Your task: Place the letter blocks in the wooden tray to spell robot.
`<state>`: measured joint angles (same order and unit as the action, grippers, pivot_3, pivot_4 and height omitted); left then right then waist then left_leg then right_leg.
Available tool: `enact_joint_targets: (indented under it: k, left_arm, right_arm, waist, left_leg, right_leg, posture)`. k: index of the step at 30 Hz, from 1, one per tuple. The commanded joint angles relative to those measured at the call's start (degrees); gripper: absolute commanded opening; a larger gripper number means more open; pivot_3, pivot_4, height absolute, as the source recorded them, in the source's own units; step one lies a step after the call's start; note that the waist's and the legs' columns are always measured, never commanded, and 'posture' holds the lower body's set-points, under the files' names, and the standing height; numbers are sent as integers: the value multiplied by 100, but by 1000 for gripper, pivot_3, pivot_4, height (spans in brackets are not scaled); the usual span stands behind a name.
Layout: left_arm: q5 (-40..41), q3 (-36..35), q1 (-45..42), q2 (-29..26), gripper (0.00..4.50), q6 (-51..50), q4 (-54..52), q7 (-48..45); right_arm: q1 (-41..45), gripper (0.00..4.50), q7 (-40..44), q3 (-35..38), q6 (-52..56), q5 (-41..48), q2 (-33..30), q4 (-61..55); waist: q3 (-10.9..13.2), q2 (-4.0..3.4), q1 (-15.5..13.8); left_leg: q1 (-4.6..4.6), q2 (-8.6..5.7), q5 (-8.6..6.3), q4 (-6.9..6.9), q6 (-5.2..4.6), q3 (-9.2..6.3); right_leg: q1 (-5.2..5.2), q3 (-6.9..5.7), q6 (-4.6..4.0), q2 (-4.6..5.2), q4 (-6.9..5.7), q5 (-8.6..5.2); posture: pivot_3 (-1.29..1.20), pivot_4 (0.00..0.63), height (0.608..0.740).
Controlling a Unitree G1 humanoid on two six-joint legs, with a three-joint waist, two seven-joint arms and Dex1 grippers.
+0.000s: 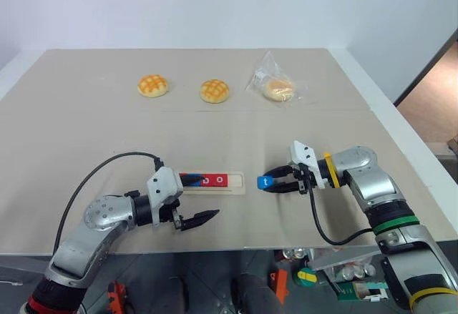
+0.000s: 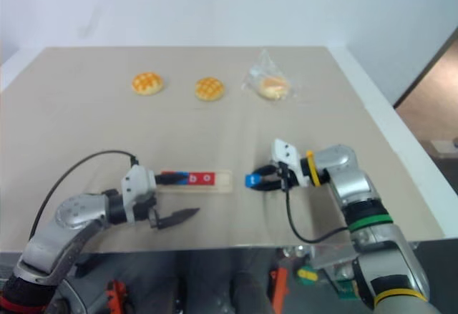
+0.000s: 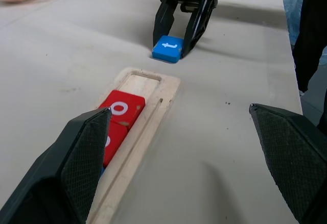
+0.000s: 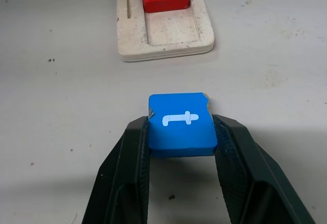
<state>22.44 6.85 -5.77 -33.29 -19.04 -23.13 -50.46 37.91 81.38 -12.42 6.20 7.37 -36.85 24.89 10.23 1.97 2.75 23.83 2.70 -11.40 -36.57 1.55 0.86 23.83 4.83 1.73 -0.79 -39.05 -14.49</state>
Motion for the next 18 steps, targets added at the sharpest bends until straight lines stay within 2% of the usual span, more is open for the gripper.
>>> enact_joint_targets:
  k: [1, 9, 18]
  left_arm:
    - [-24, -21, -91, -45, 4500, 48, -87, -29]
    - [154, -39, -115, 49, 4500, 20, -192, -55]
    - [39, 7, -164, 1, 4500, 69, -128, -88]
  right_arm:
    - [-2, 1719, -12, 11, -636, -211, -154, 207]
    - [35, 1719, 122, -8, -763, -214, -172, 511]
    - [94, 1719, 405, 132, 167, 143, -236, 438]
  waist:
    - [0, 0, 5]
    - [0, 1, 0]
    - [0, 1, -15]
  left_leg:
    - [-3, 2, 0, 0, 0, 1]
    - [-50, -4, 0, 0, 0, 4]
    - [-51, -5, 0, -1, 0, 3]
  right_leg:
    - [-1, 1, -2, -2, 0, 1]
    - [-51, 3, 3, 6, 3, -3]
    - [-53, 2, 4, 7, 3, -3]
  posture:
    - [0, 150, 740]
    - [0, 150, 740]
    - [0, 150, 740]
